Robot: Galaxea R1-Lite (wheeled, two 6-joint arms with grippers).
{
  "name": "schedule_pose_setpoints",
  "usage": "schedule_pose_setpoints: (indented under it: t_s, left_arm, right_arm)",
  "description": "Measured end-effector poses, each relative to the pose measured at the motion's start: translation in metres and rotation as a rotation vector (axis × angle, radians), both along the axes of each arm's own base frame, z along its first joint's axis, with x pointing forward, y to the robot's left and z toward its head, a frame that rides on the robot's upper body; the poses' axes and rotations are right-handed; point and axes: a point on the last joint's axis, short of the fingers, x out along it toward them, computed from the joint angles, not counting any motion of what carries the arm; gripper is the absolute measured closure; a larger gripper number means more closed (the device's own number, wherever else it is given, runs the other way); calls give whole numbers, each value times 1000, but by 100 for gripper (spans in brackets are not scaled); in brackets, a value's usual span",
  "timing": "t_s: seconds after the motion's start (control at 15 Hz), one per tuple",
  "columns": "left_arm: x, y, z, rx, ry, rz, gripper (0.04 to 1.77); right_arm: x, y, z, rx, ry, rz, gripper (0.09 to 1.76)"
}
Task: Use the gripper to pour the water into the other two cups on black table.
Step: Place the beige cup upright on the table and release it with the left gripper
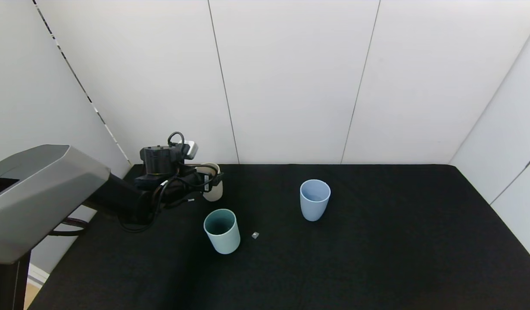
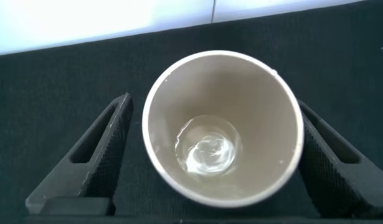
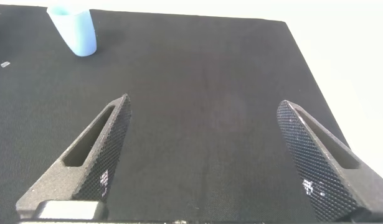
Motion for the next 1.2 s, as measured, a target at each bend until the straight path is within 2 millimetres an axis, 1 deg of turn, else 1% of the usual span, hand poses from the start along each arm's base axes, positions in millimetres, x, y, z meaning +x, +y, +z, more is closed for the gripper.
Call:
schedule_pose_setpoints:
  t_s: [0.2, 0.4, 0.73, 1.0, 1.2]
  left_arm:
    - [-8, -1, 9, -3, -8, -5, 13]
    - [-17, -2, 24, -27, -59, -4, 12]
    - [-41, -4, 41, -32, -73, -12, 11]
    - [-70, -5, 58, -30, -82, -21, 11]
    - [-100, -1, 73, -29, -100, -12, 10]
  right_arm:
    - [0, 0, 0, 0, 0, 0, 14]
    - [0, 0, 0, 0, 0, 0, 14]
    - [0, 0, 0, 0, 0, 0, 14]
    - [0, 0, 0, 0, 0, 1, 14]
    - [0, 0, 0, 0, 0, 0, 14]
